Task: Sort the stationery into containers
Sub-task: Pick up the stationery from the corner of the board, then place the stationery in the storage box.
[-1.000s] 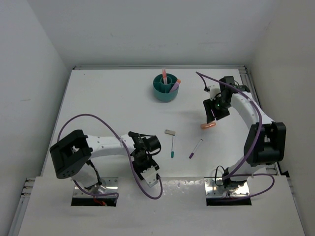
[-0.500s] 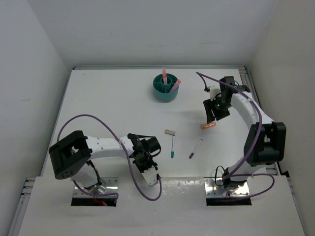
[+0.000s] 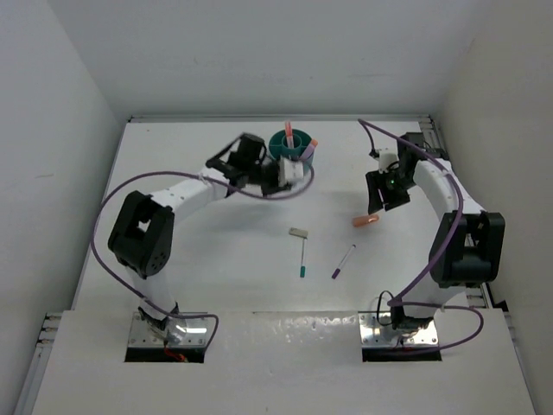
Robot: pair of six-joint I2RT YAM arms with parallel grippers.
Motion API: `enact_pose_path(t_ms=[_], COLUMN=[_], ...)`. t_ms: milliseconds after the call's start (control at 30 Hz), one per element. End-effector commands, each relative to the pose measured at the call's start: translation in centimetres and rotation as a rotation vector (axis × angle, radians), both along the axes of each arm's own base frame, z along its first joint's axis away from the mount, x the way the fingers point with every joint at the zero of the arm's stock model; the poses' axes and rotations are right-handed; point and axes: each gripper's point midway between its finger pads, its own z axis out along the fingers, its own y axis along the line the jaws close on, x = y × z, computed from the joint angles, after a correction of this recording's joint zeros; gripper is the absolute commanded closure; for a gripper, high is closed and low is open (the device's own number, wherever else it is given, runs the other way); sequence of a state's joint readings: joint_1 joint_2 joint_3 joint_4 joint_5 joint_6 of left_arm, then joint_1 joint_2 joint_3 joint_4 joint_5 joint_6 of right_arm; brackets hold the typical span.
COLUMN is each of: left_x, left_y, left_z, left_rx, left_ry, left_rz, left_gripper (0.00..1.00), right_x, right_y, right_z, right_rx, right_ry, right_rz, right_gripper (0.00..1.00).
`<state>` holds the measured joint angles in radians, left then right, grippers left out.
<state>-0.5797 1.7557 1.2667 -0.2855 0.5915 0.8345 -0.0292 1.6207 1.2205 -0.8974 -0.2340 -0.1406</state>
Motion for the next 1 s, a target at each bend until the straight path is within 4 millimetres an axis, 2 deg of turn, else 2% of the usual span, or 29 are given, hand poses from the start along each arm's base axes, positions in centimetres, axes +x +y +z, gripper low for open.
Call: enact_pose_path(t_ms=[0,33,67,100,133,167,233,300,400,433,733,967], left_x=[7.1,8.3,10.6,12.1,12.7,13.7,14.7,15.7,16.3,16.3,17.1,17.4], left_y=[-1.6,-1.6,-1.8,-0.9,-0.8,-0.7,0.2,0.5,1.2,1.3,1.7,2.0], left_z=[10.4,11.6,13.5,14.3,14.8,15.8,16.4,15.9,15.1,15.3,12.2,9.6], left_rx=[-0.447,-0.518,-0.595,-0.644,-0.716,-0.786,-0.869,-0.916,-0.987,-1.013,-0.99,-0.927], left_ry=[0.034,0.095,0.053,0.063,0.143,0.107,0.147,0.141,0.171,0.175,0.172,0.131], left_rz=[0.17,0.237,0.252,0.291,0.325,0.313,0.34,0.345,0.353,0.349,0.379,0.393], left_gripper=[0.97,0.97,0.98,0.99,0.99,1.0,1.0,1.0,1.0,1.0,1.0,1.0], right_x=[1.8,1.9,2.0,2.1,2.1,2.2,2.2,2.2,2.1,2.1,2.3,2.4], right_y=[-0.1,-0.3,-0.4,-0.6,-0.7,-0.7,-0.9,-1.1,-1.2,-1.3,-1.5,-1.6], right_z=[1.4,1.4,1.4,1.4,1.4,1.4,1.2,1.0,0.6,0.5,-0.1,0.3], right_rx=[0.053,0.056,0.056,0.057,0.058,0.061,0.068,0.083,0.093,0.095,0.106,0.099], right_ry=[-0.038,-0.035,-0.037,-0.039,-0.04,-0.042,-0.036,-0.031,-0.019,-0.017,-0.001,-0.006], right_rz=[-0.041,-0.048,-0.052,-0.055,-0.059,-0.061,-0.082,-0.105,-0.12,-0.126,-0.143,-0.133], right_gripper=[0.45,0.45,0.45,0.45,0.45,0.44,0.44,0.44,0.44,0.45,0.44,0.44])
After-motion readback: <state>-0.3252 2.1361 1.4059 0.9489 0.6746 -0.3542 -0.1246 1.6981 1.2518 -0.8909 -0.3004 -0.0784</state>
